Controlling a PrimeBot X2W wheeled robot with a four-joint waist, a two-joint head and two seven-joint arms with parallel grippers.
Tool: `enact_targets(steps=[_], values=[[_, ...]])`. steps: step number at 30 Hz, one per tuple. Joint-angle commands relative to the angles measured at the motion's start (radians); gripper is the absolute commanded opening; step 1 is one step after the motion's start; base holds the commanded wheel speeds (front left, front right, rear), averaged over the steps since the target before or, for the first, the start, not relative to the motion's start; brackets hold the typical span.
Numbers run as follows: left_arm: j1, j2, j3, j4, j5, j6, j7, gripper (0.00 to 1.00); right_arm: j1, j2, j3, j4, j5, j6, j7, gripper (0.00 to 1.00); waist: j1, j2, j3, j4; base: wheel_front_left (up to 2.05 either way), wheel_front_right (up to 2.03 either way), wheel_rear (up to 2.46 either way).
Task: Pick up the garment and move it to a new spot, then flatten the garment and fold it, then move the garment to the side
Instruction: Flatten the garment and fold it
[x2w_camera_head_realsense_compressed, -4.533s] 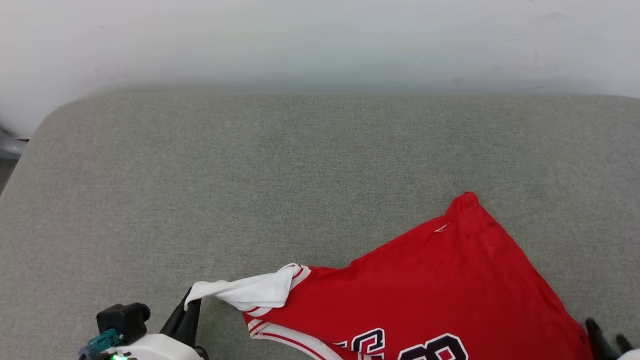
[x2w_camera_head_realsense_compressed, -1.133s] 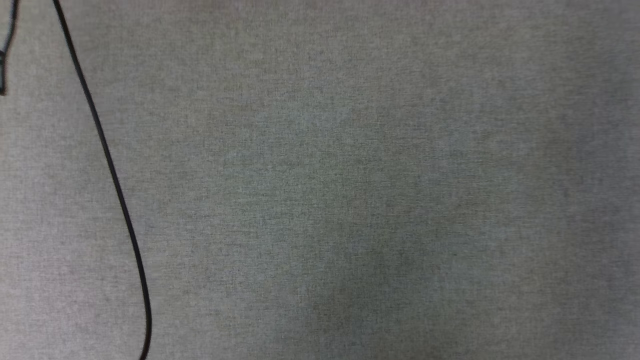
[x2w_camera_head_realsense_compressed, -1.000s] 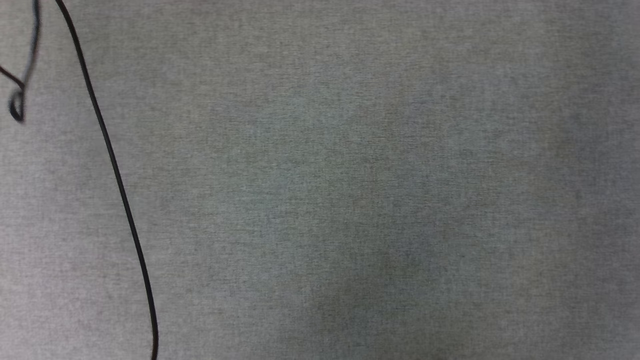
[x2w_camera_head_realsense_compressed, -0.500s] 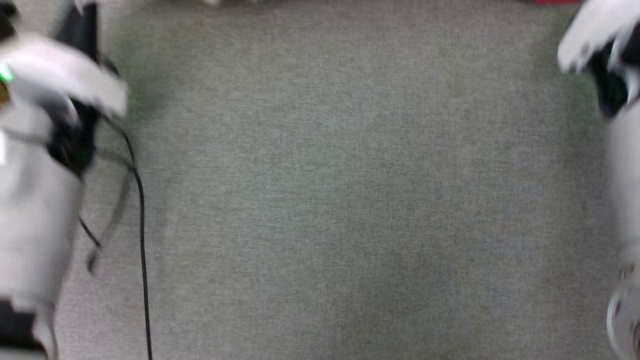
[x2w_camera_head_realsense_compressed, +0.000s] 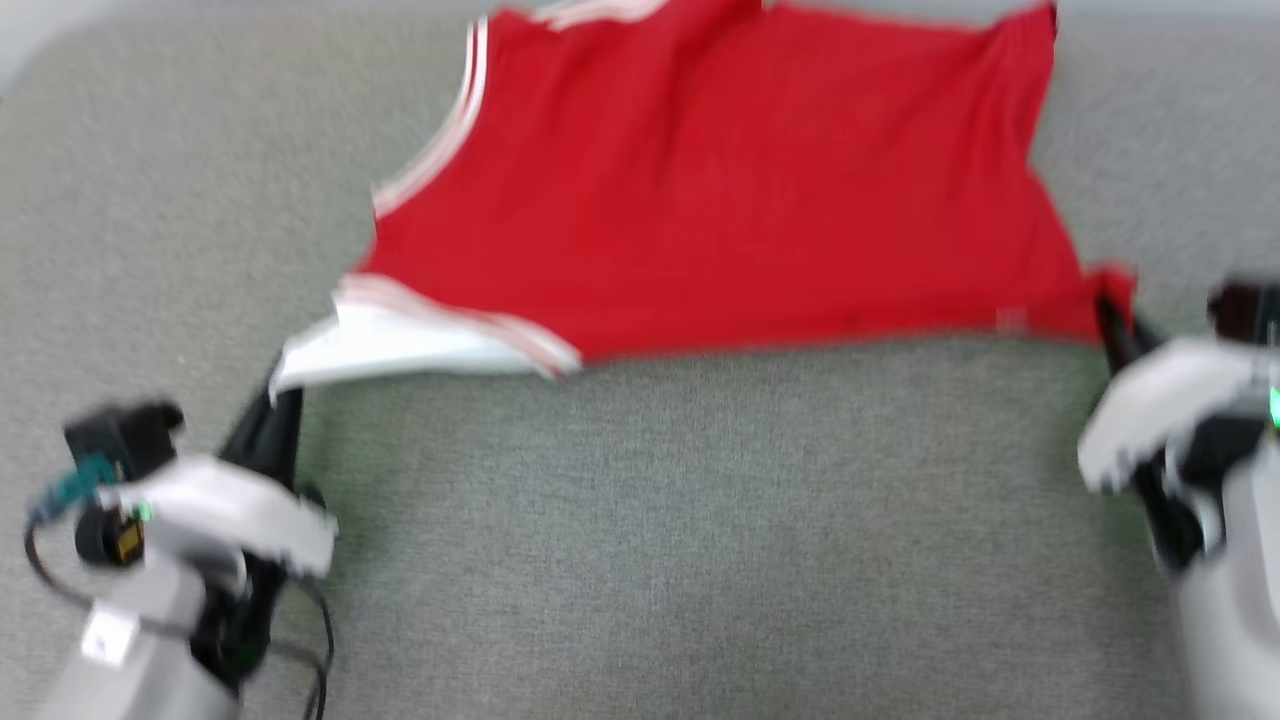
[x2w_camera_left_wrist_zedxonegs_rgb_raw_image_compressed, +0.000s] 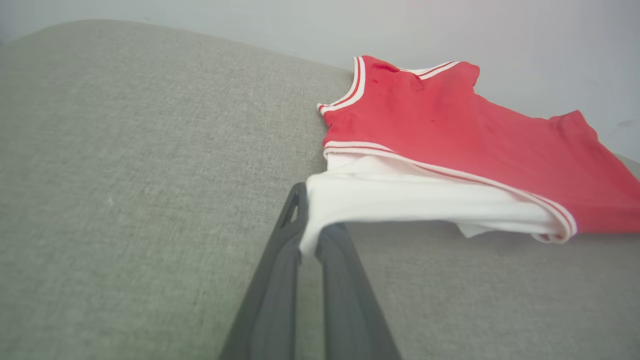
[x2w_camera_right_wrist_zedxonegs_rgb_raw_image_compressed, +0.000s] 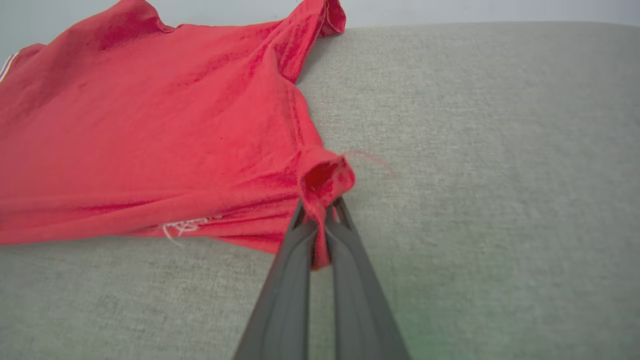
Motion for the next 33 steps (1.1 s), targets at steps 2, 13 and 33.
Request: enact_targets(steps=[2, 13, 33], values=[[0.091, 0.025, 0.023, -0.045, -0.018, 0.04, 0.004, 0.0, 0.117, -0.019, -0.028, -0.096, 0.018, -0.005, 0.029, 0.0, 0.0002, 0.0, -0.079, -0.002, 0.0, 0.0, 0.0], [0.464, 0.063, 0.068, -0.344, -0.085, 0.212, 0.084, 0.0, 0.575, 0.064, -0.111, -0.496, 0.046, -0.008, 0.195, 0.0, 0.0002, 0.0, -0.184, 0.0, 0.0, 0.0, 0.0], [0.449, 0.091, 0.029, -0.553, -0.07, 0.23, 0.162, 0.0, 0.601, 0.085, -0.054, -0.596, 0.029, -0.004, 0.277, 0.0, 0.0002, 0.0, -0.125, -0.006, 0.0, 0.0, 0.0]])
